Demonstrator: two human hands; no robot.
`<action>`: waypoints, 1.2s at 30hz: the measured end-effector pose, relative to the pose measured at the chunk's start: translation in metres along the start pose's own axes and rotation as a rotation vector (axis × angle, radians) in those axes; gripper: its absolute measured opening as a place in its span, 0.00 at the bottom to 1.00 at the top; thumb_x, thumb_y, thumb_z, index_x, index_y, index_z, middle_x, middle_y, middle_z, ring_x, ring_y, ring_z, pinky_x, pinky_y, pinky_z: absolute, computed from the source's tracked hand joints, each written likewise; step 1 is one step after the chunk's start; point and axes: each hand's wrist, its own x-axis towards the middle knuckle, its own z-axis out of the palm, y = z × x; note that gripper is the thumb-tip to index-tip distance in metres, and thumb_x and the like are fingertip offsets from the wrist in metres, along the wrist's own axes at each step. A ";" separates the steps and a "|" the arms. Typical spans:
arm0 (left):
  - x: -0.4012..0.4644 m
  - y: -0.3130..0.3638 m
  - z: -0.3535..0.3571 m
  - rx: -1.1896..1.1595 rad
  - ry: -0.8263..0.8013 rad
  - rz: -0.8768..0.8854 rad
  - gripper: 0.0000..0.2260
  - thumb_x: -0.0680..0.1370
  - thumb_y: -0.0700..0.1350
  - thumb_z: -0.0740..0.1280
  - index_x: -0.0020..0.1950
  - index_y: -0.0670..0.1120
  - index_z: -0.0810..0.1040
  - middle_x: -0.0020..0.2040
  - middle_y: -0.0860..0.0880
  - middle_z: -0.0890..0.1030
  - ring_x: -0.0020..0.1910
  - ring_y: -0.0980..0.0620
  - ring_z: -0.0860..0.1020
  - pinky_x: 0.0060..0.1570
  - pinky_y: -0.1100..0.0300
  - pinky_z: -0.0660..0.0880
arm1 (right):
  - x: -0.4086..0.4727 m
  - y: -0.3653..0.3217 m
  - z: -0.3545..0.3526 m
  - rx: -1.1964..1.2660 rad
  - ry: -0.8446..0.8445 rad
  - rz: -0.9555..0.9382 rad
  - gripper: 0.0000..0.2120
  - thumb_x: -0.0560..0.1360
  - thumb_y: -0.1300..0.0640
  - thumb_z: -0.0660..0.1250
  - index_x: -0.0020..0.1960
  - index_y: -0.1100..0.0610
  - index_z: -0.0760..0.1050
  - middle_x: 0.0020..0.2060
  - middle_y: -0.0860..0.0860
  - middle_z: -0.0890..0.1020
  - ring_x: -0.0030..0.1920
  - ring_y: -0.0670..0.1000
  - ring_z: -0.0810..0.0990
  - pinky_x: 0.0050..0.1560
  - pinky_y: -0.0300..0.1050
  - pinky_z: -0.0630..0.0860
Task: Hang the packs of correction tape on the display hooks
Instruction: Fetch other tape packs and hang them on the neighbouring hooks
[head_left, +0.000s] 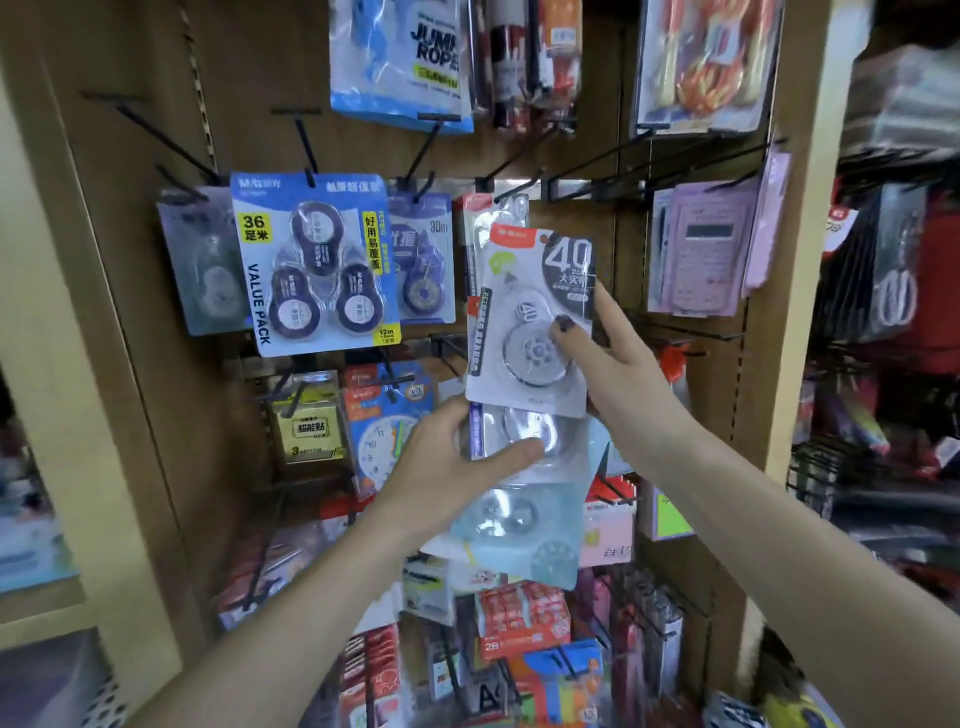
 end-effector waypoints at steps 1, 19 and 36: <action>0.009 0.004 -0.001 -0.007 -0.004 -0.004 0.14 0.72 0.50 0.79 0.55 0.56 0.82 0.51 0.63 0.87 0.52 0.64 0.84 0.51 0.68 0.77 | 0.010 -0.005 0.001 -0.014 0.001 -0.003 0.20 0.85 0.55 0.64 0.59 0.26 0.73 0.53 0.33 0.86 0.53 0.35 0.85 0.54 0.39 0.81; 0.080 0.039 -0.003 0.102 -0.045 0.071 0.18 0.74 0.51 0.78 0.63 0.53 0.82 0.55 0.61 0.87 0.56 0.64 0.83 0.59 0.65 0.78 | 0.094 -0.012 -0.014 0.068 0.172 -0.064 0.08 0.83 0.57 0.66 0.61 0.48 0.77 0.59 0.52 0.85 0.60 0.54 0.85 0.66 0.59 0.80; 0.096 0.052 -0.002 0.053 -0.093 -0.058 0.12 0.76 0.54 0.75 0.59 0.55 0.84 0.52 0.62 0.87 0.53 0.64 0.84 0.59 0.63 0.78 | 0.121 -0.021 -0.007 0.027 0.258 0.124 0.07 0.81 0.50 0.66 0.56 0.53 0.77 0.56 0.55 0.85 0.58 0.57 0.85 0.62 0.60 0.82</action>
